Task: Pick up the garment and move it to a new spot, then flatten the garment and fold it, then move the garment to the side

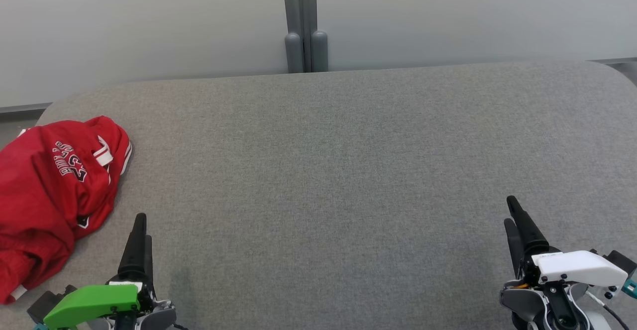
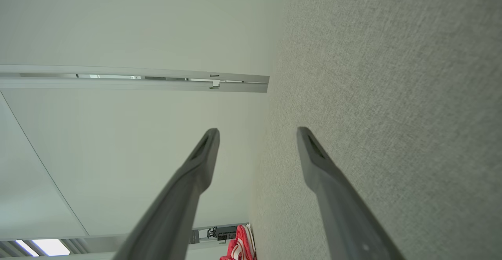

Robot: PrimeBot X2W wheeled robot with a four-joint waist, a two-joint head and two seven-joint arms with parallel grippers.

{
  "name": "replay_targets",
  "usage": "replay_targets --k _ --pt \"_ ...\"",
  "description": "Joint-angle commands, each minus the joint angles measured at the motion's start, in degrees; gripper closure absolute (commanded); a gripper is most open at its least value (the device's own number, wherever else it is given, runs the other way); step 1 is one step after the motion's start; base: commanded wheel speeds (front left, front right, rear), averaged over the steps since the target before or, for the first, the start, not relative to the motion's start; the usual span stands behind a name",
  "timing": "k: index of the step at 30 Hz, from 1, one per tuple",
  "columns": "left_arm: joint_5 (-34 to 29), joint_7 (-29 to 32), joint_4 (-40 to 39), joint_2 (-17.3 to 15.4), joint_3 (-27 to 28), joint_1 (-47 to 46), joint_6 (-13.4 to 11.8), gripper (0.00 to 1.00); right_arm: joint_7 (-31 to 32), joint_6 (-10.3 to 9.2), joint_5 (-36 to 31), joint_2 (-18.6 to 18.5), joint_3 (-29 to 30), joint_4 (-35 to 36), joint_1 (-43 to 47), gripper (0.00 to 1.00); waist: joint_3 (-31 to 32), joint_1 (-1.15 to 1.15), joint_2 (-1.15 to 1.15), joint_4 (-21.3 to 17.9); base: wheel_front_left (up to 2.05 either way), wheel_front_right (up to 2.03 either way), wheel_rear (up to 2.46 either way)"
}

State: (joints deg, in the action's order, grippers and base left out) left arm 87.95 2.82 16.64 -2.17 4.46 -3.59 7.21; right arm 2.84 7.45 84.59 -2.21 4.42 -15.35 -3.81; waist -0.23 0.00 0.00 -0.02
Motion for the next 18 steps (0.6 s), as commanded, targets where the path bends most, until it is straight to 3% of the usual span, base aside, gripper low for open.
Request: replay_targets --k 1,18 --pt "-2.6 -0.8 -1.0 -0.3 -0.3 -1.5 0.1 0.0 -0.8 0.02 -2.4 -0.3 -0.3 1.2 -1.1 0.0 0.0 0.0 0.0 0.0 0.0 0.0 0.0" --pt "-20.5 -4.7 -1.9 -0.4 -3.2 -1.6 -1.3 0.0 -4.7 0.02 -21.0 -0.4 -0.7 1.6 -1.0 0.0 0.0 0.0 0.0 0.2 0.0 0.0 0.0"
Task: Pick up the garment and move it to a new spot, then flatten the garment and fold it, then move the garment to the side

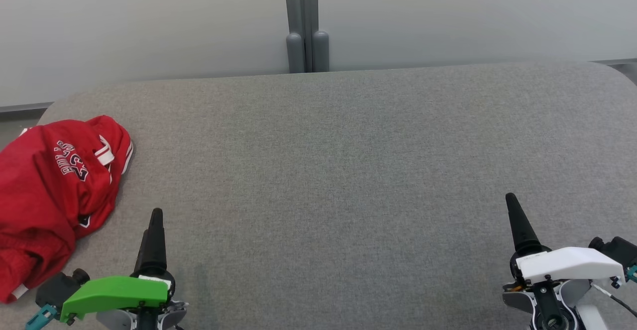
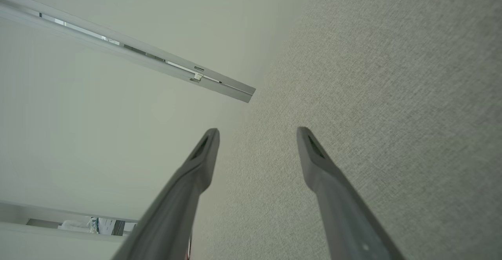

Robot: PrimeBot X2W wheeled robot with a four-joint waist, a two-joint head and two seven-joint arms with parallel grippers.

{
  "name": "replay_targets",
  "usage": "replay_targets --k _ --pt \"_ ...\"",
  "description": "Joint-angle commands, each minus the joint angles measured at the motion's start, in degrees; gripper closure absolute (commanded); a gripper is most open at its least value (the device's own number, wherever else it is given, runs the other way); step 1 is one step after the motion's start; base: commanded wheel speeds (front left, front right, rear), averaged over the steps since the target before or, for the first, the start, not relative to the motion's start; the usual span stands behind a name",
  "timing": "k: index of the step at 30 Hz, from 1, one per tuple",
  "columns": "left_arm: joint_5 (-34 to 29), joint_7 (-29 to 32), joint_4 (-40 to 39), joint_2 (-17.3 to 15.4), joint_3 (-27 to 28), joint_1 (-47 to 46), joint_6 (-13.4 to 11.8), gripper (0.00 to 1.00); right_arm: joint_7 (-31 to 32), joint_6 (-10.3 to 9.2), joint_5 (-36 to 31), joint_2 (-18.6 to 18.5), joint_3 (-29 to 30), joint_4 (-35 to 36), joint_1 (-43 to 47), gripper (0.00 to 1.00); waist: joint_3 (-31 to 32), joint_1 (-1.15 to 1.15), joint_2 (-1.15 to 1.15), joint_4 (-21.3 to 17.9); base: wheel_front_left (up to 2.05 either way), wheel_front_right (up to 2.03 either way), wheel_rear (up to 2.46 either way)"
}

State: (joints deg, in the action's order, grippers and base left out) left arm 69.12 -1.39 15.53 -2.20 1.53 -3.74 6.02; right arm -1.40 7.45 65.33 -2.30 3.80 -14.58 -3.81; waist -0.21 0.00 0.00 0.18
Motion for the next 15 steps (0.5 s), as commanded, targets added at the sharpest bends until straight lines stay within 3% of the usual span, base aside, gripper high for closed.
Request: replay_targets --k 1,15 --pt "-2.9 -0.7 -0.9 -0.4 -0.6 -1.4 -0.3 0.0 -0.7 0.02 -3.4 -0.3 -0.3 1.0 -1.1 0.0 0.0 0.0 0.0 0.0 0.0 0.0 0.0" --pt "-18.2 -3.5 -0.7 -0.5 -4.0 -1.5 -2.1 0.0 -3.5 0.03 -19.1 -0.4 -1.4 1.0 -0.9 0.0 0.0 0.0 0.0 0.1 0.0 0.0 0.0"
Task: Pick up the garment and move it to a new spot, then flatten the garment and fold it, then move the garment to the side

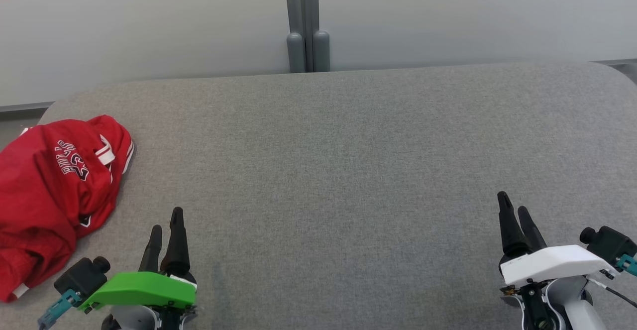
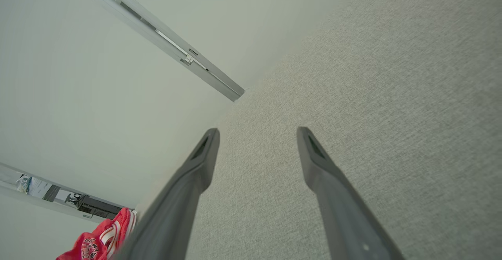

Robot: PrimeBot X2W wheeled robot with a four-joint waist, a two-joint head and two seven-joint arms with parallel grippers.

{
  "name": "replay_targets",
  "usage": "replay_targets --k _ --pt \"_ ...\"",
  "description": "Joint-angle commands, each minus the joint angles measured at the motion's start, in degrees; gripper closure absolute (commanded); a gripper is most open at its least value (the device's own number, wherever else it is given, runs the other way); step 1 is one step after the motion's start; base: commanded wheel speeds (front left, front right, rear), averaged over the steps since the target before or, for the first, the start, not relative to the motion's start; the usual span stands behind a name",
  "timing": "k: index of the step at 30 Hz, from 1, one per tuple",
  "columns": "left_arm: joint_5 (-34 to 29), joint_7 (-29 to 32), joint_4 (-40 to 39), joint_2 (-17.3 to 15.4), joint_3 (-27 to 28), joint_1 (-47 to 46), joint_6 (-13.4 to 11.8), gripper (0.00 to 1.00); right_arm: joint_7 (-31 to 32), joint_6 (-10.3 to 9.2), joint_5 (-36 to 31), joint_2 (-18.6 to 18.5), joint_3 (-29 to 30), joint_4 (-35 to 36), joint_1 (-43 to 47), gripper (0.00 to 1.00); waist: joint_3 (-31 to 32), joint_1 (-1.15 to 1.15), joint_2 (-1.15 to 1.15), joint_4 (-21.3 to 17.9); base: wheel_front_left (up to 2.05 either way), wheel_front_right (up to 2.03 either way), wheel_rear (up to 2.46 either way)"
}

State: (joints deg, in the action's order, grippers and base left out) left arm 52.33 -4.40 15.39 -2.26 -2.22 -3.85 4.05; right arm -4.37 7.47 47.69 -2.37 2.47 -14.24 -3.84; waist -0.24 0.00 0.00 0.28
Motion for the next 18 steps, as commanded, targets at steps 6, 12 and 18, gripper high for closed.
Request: replay_targets --k 6,12,18 --pt "-6.5 -1.5 -0.2 -0.5 -1.3 -1.5 -0.7 0.0 -1.6 0.02 -7.1 -0.4 -0.4 0.7 -0.9 0.0 0.2 0.0 0.0 0.2 0.0 0.0 0.0" --pt "-11.1 -2.5 0.1 -0.5 -2.3 -1.7 -1.1 0.0 -2.6 0.02 -12.6 -0.4 -1.1 0.2 -1.2 0.0 0.3 0.0 0.0 0.2 0.0 0.0 0.0" --pt "-15.6 -3.5 0.3 -0.5 -3.1 -1.9 -1.4 0.0 -3.6 0.02 -17.3 -0.5 -1.6 -0.2 -1.4 0.0 0.4 0.0 0.0 0.4 0.0 0.0 0.0"
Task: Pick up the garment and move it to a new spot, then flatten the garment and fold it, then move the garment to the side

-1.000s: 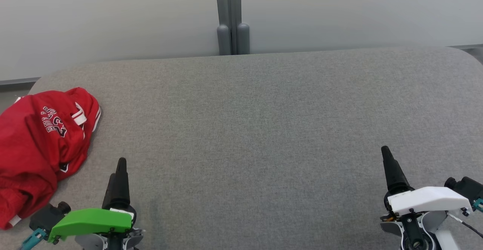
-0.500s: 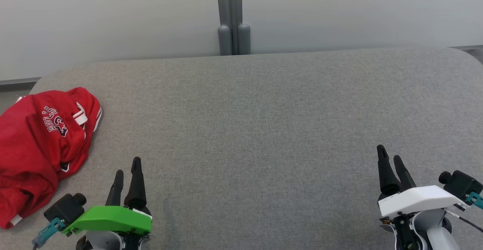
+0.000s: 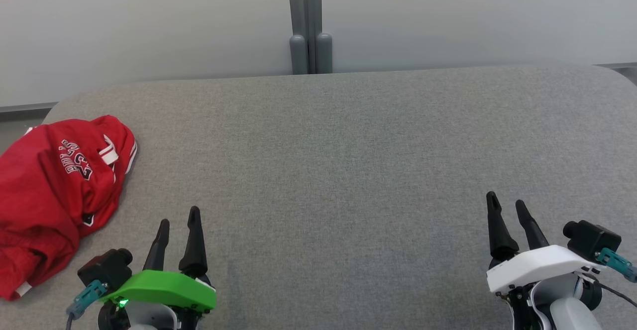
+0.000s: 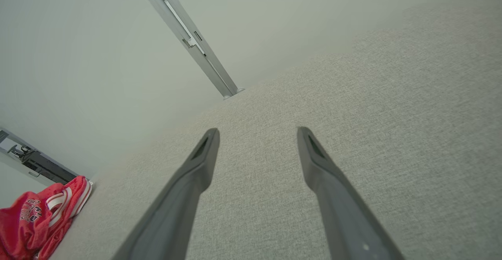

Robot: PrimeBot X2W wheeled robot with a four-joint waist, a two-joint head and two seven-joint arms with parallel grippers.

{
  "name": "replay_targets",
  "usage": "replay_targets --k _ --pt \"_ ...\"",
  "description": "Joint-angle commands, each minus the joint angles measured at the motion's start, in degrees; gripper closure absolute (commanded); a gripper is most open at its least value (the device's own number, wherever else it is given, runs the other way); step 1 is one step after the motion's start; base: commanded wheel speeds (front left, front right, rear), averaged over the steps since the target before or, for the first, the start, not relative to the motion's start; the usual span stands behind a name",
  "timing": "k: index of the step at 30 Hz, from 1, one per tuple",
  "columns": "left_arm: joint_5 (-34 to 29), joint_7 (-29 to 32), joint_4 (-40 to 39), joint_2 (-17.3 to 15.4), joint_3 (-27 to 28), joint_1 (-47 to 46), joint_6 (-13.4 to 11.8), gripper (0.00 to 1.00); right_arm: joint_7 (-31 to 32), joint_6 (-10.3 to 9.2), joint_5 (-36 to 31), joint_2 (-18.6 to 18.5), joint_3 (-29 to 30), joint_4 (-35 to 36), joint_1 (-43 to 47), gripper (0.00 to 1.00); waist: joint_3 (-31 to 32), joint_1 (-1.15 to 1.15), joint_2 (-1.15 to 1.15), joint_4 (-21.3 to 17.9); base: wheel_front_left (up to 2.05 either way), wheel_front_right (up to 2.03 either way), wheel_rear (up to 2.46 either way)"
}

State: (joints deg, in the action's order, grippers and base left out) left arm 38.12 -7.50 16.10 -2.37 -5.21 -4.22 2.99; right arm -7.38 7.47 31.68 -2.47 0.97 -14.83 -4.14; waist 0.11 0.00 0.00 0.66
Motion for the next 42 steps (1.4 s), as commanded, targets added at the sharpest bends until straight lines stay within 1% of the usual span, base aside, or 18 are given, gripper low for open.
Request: replay_targets --k 1,18,33,42 --pt "-2.1 -0.6 -0.5 -0.4 -0.2 -1.5 -0.4 0.0 -0.7 0.02 -2.0 -0.4 -0.1 0.3 -1.1 0.0 0.0 0.0 0.0 0.1 0.0 0.0 0.0" --pt "-13.0 -3.0 0.3 -0.5 -2.2 -1.7 -1.0 0.0 -3.1 0.03 -12.5 -0.4 -0.7 0.0 -1.0 0.0 0.2 0.0 0.0 0.5 0.0 0.0 0.0" --pt "-19.9 -4.9 -0.2 -0.6 -2.8 -1.6 -1.9 0.0 -5.1 0.03 -20.2 -0.5 -0.9 -0.7 -1.0 0.0 0.2 0.0 0.0 0.8 0.0 0.0 0.0" --pt "-21.9 -5.9 -0.2 -0.6 -3.1 -1.2 -2.1 0.0 -6.1 0.03 -24.0 -0.5 -0.6 -1.0 -0.5 0.0 0.1 0.0 0.0 1.6 0.0 0.0 0.0"
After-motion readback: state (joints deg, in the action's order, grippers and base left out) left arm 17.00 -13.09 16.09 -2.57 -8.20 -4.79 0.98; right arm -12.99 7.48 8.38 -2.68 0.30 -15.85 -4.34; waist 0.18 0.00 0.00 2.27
